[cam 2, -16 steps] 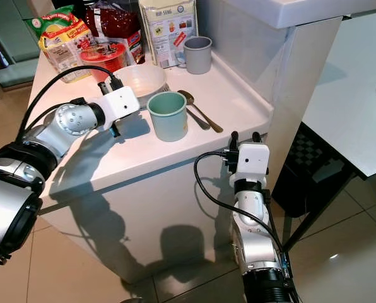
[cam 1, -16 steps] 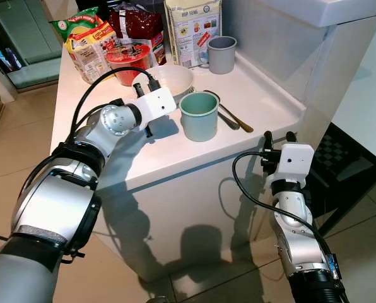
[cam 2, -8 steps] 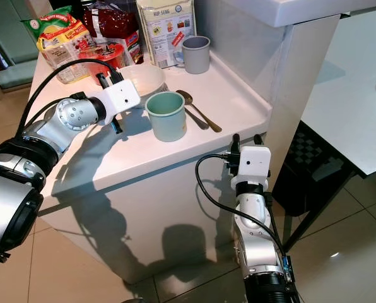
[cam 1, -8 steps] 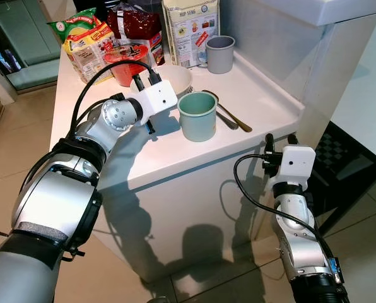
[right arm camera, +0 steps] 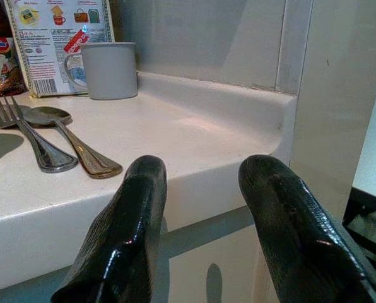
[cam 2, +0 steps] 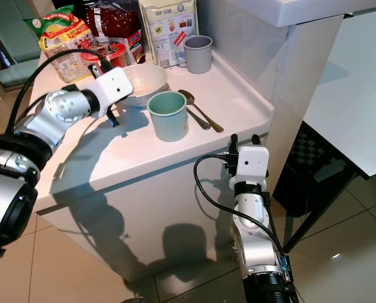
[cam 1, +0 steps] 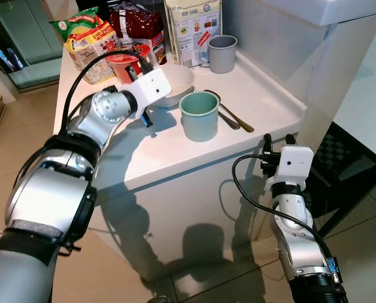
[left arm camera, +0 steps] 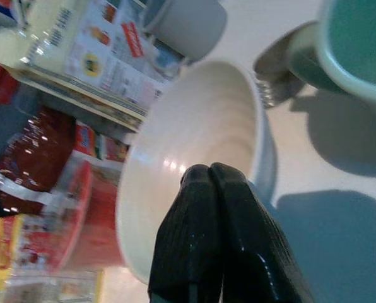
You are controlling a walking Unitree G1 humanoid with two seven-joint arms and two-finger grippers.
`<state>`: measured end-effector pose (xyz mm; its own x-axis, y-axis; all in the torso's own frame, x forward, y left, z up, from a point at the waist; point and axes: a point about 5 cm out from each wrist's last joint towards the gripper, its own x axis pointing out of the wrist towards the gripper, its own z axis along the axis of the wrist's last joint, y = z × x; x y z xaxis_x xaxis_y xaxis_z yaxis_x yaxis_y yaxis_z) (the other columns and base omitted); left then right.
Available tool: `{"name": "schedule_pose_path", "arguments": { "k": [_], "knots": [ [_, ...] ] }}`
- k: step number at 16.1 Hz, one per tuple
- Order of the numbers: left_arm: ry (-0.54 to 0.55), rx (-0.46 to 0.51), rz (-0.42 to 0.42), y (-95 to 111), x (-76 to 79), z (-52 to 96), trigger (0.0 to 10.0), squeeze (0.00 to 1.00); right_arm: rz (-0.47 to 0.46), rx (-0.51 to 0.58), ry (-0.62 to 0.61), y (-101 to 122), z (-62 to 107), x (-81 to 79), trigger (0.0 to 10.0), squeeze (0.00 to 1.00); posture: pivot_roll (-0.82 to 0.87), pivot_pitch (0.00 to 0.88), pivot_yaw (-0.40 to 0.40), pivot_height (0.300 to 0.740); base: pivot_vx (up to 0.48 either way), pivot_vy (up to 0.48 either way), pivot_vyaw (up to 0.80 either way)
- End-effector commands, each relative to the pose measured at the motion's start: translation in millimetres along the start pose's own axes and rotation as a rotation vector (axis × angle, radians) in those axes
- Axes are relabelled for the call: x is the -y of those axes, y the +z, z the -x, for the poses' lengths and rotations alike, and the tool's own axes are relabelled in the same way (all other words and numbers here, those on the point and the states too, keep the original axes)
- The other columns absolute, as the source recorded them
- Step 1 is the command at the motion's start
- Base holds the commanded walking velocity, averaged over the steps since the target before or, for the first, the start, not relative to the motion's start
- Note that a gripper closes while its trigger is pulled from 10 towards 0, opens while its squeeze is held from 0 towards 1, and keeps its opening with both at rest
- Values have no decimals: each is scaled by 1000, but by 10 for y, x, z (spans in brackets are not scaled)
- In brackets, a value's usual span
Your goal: Setting the table
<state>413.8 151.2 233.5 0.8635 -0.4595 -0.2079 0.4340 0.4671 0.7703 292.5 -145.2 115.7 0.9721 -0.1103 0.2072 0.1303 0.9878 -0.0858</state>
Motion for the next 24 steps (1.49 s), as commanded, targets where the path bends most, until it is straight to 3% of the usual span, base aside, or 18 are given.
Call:
{"name": "schedule_pose_path", "arguments": {
  "k": [1,3,4,5,6,9,14,23,24],
  "knots": [
    [17,-8,-29,46,-101,13,10000,0,3,0,14,6,11,-43,10000,0,29,0,153,740,0,0,0],
    [50,10,61,92,-152,3,10000,0,6,-3,7,4,36,-22,10000,0,23,0,153,740,0,0,0],
    [94,22,125,104,-205,10,10000,831,7,-5,5,0,41,-16,10000,0,22,0,151,740,0,0,0],
    [119,28,146,110,-239,18,10000,1000,8,-6,6,-1,44,-14,10000,0,22,0,150,740,0,0,0],
    [162,40,180,124,-310,39,10000,1000,10,-9,8,-5,48,-14,10000,0,24,0,148,740,0,0,0],
    [172,54,154,135,-365,70,10000,1000,14,-15,16,-18,48,-16,10000,0,35,0,140,740,0,0,0],
    [110,2,67,44,-295,82,10000,1000,6,-14,20,-11,40,-46,10000,0,39,0,149,740,0,0,0],
    [-2,-3,7,2,-280,133,10000,1000,2,-22,18,-29,31,-59,10000,0,51,0,149,740,0,0,0],
    [-68,-5,-26,3,-274,153,10000,1000,2,-24,17,-36,33,-55,10000,0,53,0,149,740,0,0,0]
  ]
}}
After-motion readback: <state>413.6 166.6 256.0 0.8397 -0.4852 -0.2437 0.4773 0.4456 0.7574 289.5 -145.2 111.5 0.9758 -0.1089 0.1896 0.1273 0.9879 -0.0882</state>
